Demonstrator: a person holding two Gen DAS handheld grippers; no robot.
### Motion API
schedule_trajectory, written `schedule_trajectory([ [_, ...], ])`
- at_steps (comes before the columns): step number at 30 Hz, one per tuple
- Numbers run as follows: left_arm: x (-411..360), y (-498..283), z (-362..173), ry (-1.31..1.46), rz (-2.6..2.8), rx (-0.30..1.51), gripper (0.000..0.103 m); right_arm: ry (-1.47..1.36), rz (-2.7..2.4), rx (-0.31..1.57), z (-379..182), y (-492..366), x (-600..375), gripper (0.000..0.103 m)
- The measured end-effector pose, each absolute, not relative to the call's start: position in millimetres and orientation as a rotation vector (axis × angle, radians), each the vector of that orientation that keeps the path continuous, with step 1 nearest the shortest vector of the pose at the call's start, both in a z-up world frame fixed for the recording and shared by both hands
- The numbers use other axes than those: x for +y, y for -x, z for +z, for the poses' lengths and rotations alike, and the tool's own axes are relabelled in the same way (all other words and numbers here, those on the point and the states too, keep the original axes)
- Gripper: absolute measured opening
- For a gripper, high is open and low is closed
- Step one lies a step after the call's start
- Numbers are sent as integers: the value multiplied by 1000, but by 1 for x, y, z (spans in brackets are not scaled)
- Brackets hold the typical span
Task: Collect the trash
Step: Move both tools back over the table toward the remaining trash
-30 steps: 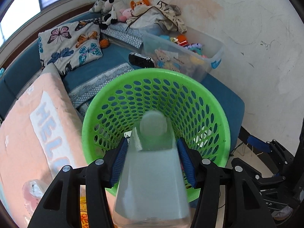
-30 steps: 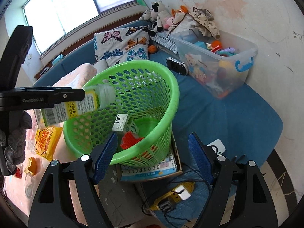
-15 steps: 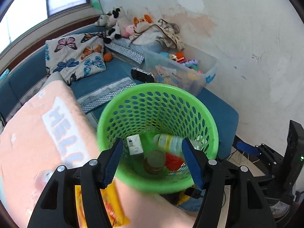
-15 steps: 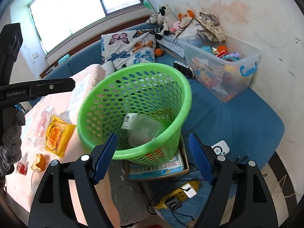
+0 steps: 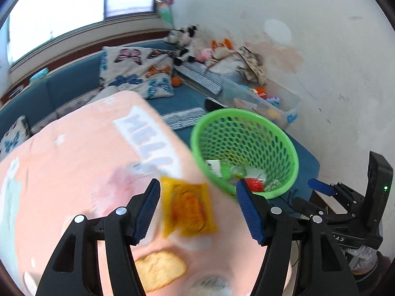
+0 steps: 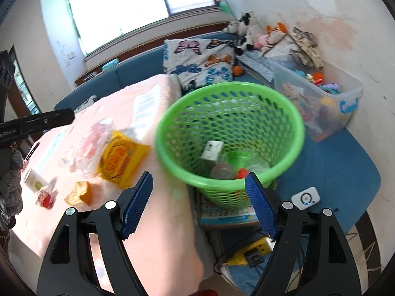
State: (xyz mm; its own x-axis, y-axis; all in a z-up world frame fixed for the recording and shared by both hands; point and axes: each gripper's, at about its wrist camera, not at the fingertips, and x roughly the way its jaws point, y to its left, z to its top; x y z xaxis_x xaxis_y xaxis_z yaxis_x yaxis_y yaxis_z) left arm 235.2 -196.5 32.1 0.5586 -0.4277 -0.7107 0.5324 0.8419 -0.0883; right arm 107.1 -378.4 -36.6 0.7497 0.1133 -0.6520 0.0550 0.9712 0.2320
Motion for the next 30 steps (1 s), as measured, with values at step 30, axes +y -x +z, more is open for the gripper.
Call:
schedule_trajectory([
  [30, -13, -168, 10, -18, -282, 754, 66, -228, 201, 868, -63, -209, -266, 76],
])
